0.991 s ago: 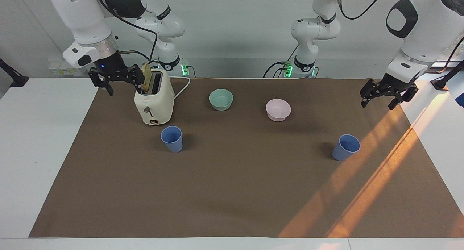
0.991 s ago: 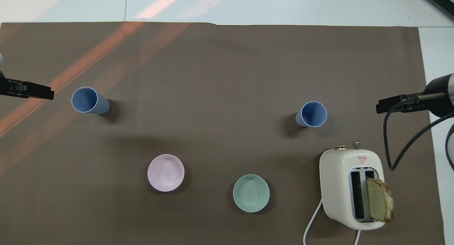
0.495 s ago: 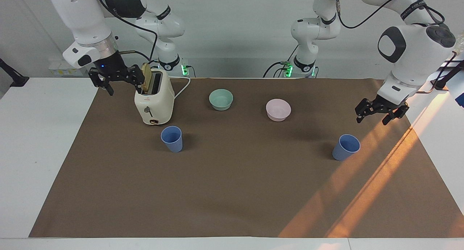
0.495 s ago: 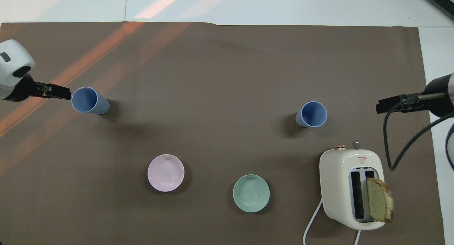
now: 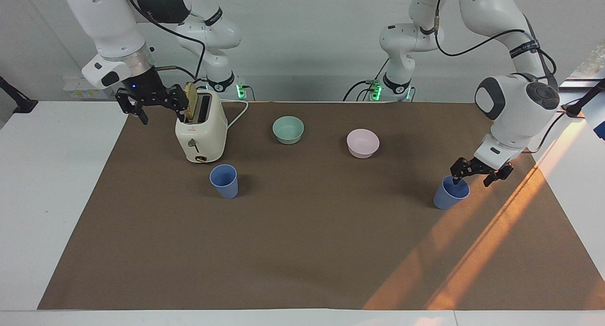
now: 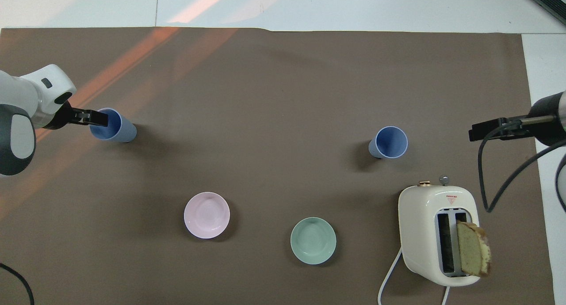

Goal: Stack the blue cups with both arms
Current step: 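Reach the left gripper to the blue cup nearest it and grasp its rim, then carry the blue cup with the left gripper toward the table center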

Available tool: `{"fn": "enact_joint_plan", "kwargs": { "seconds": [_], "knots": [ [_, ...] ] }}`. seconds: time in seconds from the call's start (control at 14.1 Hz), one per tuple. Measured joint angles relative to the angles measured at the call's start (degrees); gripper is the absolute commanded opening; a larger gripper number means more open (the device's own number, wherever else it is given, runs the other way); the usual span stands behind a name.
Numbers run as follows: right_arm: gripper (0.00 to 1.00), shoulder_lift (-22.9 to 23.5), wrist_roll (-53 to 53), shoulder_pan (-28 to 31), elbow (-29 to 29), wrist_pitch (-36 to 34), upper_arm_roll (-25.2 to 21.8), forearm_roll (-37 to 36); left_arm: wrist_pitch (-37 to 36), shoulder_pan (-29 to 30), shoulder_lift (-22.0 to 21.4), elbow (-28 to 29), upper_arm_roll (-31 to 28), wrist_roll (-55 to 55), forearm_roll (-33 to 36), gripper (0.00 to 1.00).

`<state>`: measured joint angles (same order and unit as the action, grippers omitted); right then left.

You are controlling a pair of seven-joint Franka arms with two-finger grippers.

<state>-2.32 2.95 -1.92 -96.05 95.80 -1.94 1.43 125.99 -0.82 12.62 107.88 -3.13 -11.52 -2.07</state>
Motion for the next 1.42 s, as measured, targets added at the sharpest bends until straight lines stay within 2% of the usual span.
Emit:
{"fn": "enact_joint_plan", "kwargs": {
  "seconds": [0.14,0.21,0.28,0.35,0.42,0.5,1.13,1.42],
  "knots": [
    [1.00,0.00,0.00,0.00,0.00,0.00,0.00,0.00,2.69,0.17,1.68,0.46,0.00,0.00,-0.03,0.97],
    [1.00,0.00,0.00,0.00,0.00,0.00,0.00,0.00,4.07,0.22,2.41,1.00,0.03,0.01,-0.08,0.77],
    [1.00,0.00,0.00,0.00,0.00,0.00,0.00,0.00,5.29,0.28,2.92,1.63,0.06,0.01,-0.25,0.50],
    [1.00,0.00,0.00,0.00,0.00,0.00,0.00,0.00,5.89,0.31,3.13,2.07,0.07,0.02,-0.64,0.28],
    [1.00,0.00,0.00,0.00,0.00,0.00,0.00,0.00,5.95,0.33,3.15,2.23,0.06,0.03,-1.16,0.11],
    [1.00,0.00,0.00,0.00,0.00,0.00,0.00,0.00,5.94,0.34,3.14,2.23,0.07,0.03,-1.46,0.00],
    [1.00,0.00,0.00,0.00,0.00,0.00,0.01,0.00,4.40,-0.76,1.89,2.13,1.20,0.39,-2.03,0.00],
    [1.00,0.00,0.00,0.00,0.00,0.00,0.01,0.00,3.69,-9.32,-0.04,2.10,1.59,11.80,-2.12,0.00]
  ]
}}
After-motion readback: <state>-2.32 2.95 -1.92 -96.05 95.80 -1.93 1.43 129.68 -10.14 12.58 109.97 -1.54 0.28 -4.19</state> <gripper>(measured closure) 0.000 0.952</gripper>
